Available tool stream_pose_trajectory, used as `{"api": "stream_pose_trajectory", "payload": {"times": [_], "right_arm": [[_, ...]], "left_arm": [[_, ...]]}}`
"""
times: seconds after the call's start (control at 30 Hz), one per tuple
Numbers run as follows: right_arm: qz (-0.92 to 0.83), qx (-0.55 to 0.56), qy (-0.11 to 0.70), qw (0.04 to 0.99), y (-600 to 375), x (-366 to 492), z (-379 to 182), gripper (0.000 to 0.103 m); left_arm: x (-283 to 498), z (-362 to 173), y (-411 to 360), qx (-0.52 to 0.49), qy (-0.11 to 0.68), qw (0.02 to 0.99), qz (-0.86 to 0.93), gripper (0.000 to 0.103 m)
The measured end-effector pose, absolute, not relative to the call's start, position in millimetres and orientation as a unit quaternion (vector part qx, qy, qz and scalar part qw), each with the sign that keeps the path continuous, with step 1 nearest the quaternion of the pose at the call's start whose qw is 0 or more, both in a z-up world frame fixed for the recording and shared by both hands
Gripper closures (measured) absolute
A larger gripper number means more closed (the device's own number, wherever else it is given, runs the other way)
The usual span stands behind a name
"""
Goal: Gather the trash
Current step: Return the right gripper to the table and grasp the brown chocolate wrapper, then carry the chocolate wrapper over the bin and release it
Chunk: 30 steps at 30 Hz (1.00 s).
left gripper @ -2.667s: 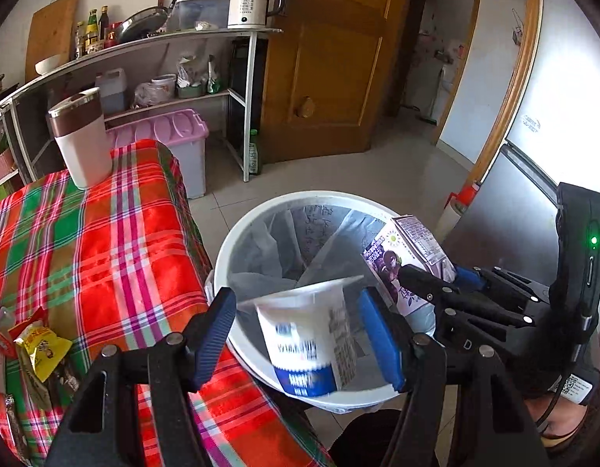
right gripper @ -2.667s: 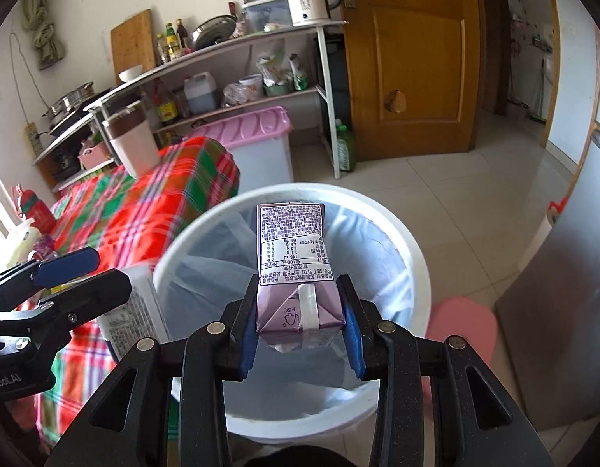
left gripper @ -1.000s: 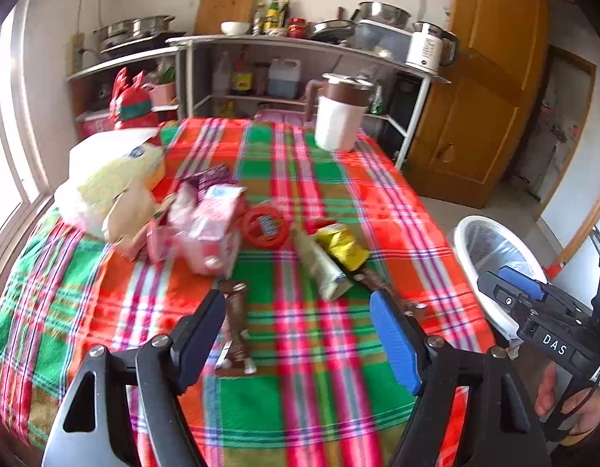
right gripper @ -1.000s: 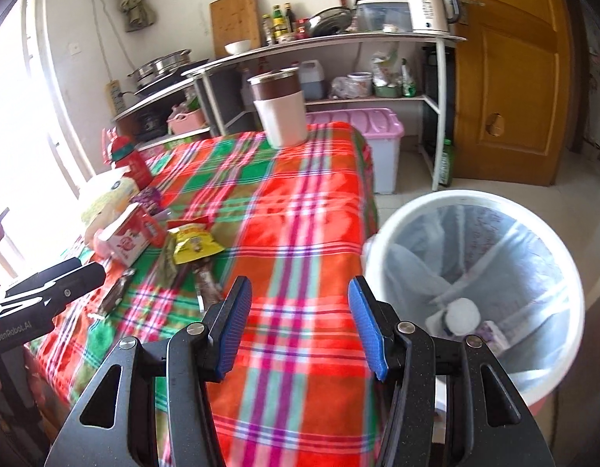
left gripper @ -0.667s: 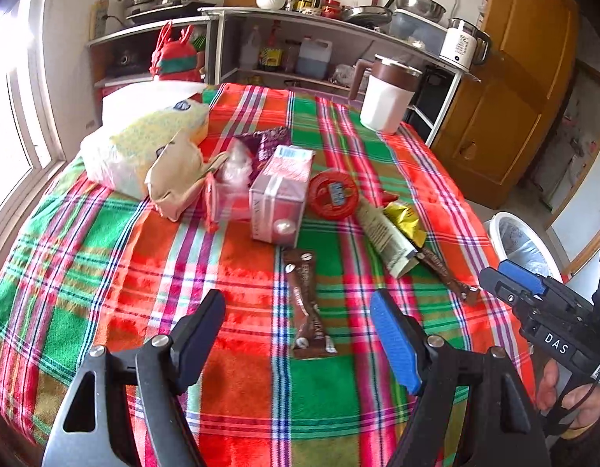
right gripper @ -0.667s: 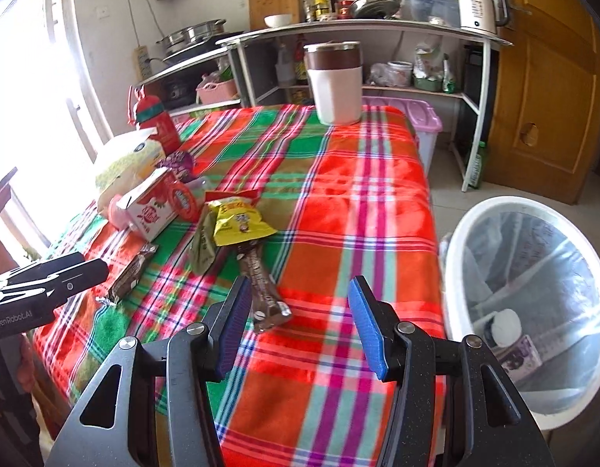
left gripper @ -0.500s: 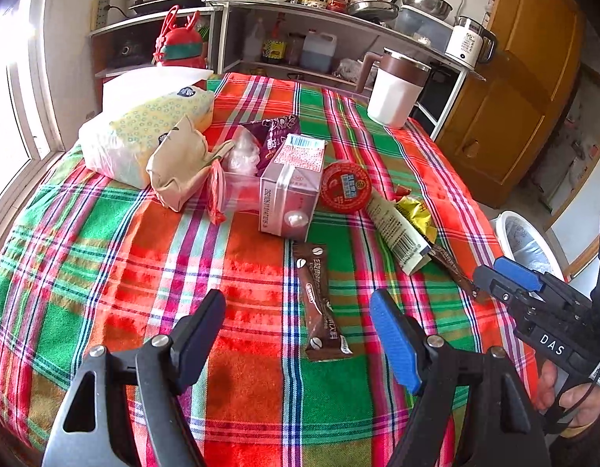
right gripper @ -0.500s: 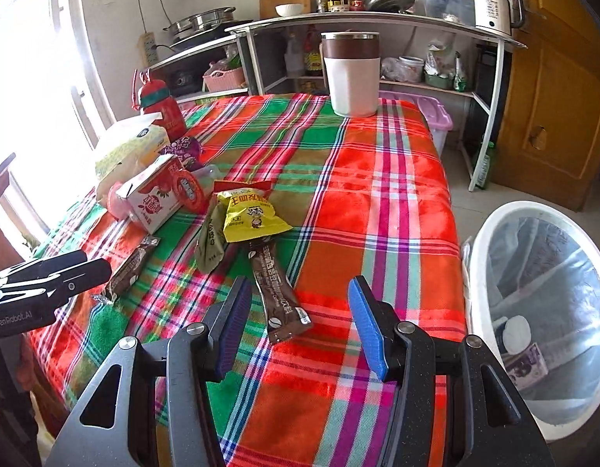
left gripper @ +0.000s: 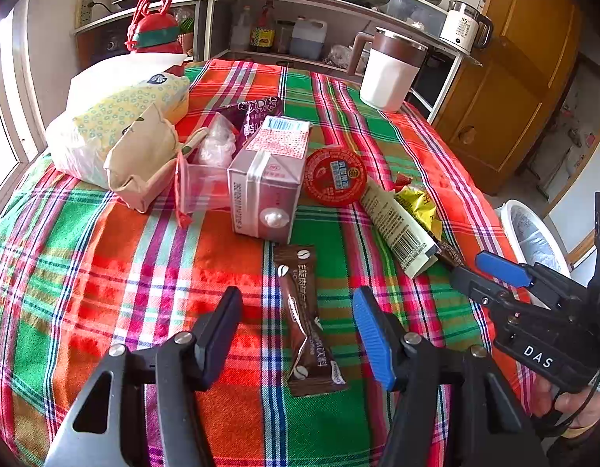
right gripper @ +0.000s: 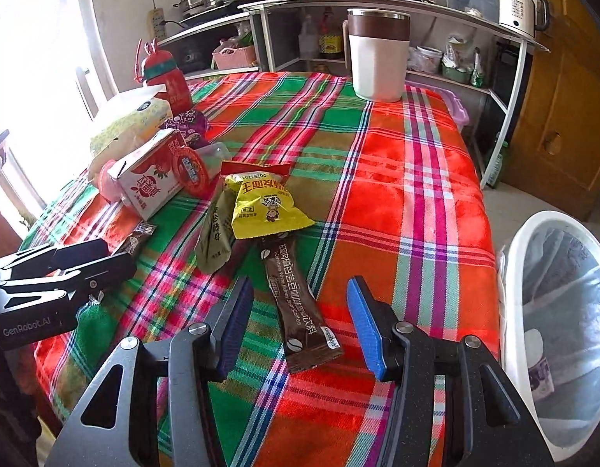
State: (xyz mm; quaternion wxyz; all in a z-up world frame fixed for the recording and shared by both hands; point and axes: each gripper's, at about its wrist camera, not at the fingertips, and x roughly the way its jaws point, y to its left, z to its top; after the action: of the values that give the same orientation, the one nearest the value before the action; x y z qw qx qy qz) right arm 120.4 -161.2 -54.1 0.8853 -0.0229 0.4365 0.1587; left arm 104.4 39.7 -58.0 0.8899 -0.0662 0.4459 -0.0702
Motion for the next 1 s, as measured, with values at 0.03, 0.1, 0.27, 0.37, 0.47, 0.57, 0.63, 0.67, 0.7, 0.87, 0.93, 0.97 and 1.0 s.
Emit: {"api": "stream_pose_trajectory", "payload": {"times": [0.03,0.1,0.27,0.37,0.47,0.57,0.63,0.67,0.7,0.87,0.93,0.97,1.0], "right_arm": [[0.156,-0.025,0.438,0.885,-160.3,121.5,-55.2,0.056],[0.154,-0.031,0.437,0.886,-159.2,122.2,-55.4,0.058],[0.150,-0.035,0.436,0.887,-159.3,122.5,-55.7,0.065],[0.144,-0.036,0.435,0.888,-160.3,122.3,-55.3,0.076],[0.144,-0.032,0.434,0.889,-161.3,121.6,-55.1,0.080],[0.144,-0.032,0.433,0.889,-161.1,121.0,-54.9,0.080],[0.142,-0.032,0.432,0.890,-160.8,120.0,-54.9,0.080],[0.141,-0.031,0.431,0.891,-161.3,119.6,-54.8,0.080],[0.139,-0.030,0.431,0.891,-161.7,119.2,-54.7,0.080],[0.134,-0.022,0.428,0.894,-166.1,116.7,-53.7,0.081],[0.132,-0.018,0.425,0.895,-167.2,115.4,-52.5,0.081],[0.131,-0.016,0.424,0.896,-167.8,114.5,-51.5,0.081],[0.131,-0.015,0.422,0.897,-168.1,113.4,-50.9,0.082]], "left_arm": [[105.4,-59.0,38.6,-0.061,0.448,0.889,-0.067,0.046],[105.8,-58.8,36.4,-0.051,0.447,0.891,-0.062,0.050],[106.8,-59.0,35.2,-0.044,0.446,0.892,-0.055,0.056],[106.9,-59.3,33.3,-0.031,0.444,0.894,-0.048,0.067],[107.2,-59.1,34.8,-0.032,0.444,0.894,-0.048,0.073],[106.9,-59.1,35.6,-0.030,0.443,0.895,-0.047,0.077],[105.7,-59.1,36.9,-0.031,0.442,0.895,-0.046,0.081],[105.3,-59.2,37.9,-0.033,0.442,0.895,-0.046,0.082],[104.7,-59.4,39.1,-0.035,0.441,0.896,-0.046,0.082],[102.0,-58.8,43.1,-0.039,0.439,0.897,-0.043,0.083],[100.3,-58.0,45.1,-0.042,0.438,0.897,-0.041,0.083],[99.1,-57.0,45.9,-0.044,0.437,0.897,-0.042,0.083],[98.1,-55.6,46.2,-0.045,0.435,0.898,-0.042,0.083]]}}
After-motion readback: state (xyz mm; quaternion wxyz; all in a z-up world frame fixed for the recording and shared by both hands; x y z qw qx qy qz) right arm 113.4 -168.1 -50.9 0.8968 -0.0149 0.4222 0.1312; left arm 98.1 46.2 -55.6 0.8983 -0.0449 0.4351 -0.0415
